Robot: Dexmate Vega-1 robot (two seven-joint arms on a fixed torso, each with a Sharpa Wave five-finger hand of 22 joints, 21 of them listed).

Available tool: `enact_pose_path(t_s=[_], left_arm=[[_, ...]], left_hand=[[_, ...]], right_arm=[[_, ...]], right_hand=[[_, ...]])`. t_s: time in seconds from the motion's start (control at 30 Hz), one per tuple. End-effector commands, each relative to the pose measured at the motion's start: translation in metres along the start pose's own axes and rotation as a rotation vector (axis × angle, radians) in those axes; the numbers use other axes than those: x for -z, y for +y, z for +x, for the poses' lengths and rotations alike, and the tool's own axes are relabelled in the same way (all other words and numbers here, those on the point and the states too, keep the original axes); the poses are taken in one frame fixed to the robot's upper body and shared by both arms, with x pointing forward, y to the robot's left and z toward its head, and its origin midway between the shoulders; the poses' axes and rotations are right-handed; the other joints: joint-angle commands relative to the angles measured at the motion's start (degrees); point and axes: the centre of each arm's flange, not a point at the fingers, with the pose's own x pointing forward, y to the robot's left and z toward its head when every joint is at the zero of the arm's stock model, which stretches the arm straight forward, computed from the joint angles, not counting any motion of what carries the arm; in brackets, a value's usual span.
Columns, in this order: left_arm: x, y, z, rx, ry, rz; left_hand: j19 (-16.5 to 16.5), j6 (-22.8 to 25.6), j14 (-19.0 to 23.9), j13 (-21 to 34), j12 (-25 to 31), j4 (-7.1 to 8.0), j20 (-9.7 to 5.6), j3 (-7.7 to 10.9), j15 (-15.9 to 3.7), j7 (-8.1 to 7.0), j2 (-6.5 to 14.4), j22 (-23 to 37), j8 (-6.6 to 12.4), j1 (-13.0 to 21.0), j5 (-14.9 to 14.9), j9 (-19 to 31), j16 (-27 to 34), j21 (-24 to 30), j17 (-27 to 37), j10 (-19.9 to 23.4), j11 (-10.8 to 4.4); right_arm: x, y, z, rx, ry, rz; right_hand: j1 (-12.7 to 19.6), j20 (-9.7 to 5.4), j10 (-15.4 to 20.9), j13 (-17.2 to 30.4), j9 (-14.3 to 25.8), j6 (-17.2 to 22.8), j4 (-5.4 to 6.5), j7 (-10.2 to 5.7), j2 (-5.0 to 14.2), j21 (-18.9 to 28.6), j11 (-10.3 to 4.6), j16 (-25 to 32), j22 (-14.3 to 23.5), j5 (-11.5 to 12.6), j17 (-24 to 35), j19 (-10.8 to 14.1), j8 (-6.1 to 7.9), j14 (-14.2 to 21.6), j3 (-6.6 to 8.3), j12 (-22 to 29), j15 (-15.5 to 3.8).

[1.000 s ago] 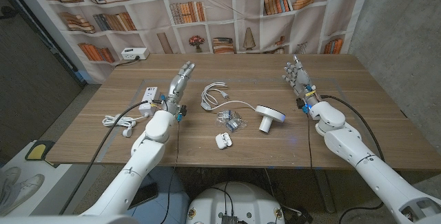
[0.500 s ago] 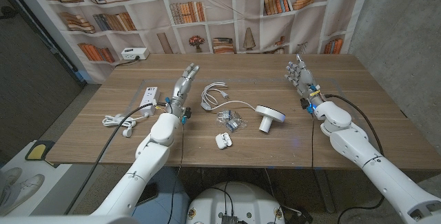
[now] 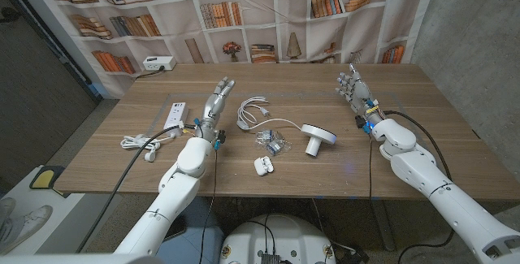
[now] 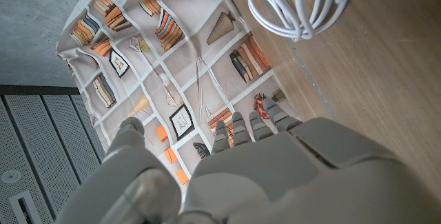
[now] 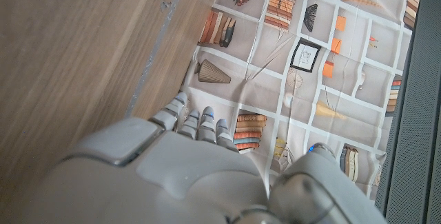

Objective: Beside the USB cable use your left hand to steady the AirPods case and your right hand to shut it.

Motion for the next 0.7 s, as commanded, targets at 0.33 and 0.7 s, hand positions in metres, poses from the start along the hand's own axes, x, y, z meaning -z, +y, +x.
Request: enact_pose_path(t_s=[0.33, 0.7], left_arm=[[0.001, 0.012, -0.024, -0.056, 0.035, 0.007], [-0.013, 0.002, -0.021, -0.046, -0.007, 0.046]], left_hand=[[0.7, -0.4, -0.4, 0.3, 0.4, -0.69, -0.62, 0.04, -1.34, 0.68, 0.3, 0.3, 0.17, 1.0, 0.0, 0.1, -0.1, -1.0, 0.2, 1.8, -0.26], [0.8, -0.8, -1.2, 0.3, 0.0, -0.88, -0.92, 0.01, -1.24, 1.03, 0.4, 0.3, 0.05, 1.3, -0.1, 0.1, -0.3, -1.6, 0.1, 1.1, -0.34]], right_arm=[[-0.02, 0.029, 0.022, -0.073, -0.028, -0.055], [-0.012, 0.023, 0.02, -0.062, -0.033, 0.006]], right_hand=[[0.3, 0.02, -0.8, 0.1, 0.2, -0.5, -0.38, 0.53, 0.06, 0.1, 0.58, 0.1, 0.2, -0.3, 0.3, -0.6, -0.15, -1.0, -0.08, -0.2, 0.43], [0.1, 0.14, -1.6, 0.1, 0.2, -0.9, -0.38, 1.18, 0.13, 0.1, 1.13, -0.1, 0.2, -0.3, 0.3, -0.7, -0.23, -1.9, -0.21, -0.4, 1.69]])
